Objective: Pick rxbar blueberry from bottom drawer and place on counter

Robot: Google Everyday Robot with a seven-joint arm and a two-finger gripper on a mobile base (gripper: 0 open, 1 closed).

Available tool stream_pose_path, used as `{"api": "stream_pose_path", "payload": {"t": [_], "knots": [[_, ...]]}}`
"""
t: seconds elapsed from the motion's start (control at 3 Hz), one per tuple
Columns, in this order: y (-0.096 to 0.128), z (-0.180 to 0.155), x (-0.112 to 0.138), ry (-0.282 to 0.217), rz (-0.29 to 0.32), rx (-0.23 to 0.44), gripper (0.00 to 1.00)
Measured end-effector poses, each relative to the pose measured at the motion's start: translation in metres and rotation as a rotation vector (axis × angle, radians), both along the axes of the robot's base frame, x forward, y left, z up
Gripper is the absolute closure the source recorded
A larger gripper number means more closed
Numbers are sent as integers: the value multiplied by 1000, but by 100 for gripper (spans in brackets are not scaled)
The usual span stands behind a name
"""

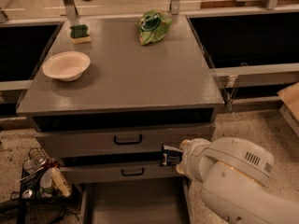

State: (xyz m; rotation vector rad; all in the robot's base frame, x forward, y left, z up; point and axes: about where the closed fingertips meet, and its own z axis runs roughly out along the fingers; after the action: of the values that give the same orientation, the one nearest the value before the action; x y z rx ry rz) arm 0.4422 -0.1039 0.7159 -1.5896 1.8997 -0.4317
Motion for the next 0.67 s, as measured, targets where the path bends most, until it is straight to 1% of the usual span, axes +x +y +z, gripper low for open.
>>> {"api": "stream_pose_path", "payload": {"t": [0.33, 0.67], "knots": [[-3, 19, 7, -35, -14, -33, 100], [-3, 42, 18, -77, -20, -52, 100]]}}
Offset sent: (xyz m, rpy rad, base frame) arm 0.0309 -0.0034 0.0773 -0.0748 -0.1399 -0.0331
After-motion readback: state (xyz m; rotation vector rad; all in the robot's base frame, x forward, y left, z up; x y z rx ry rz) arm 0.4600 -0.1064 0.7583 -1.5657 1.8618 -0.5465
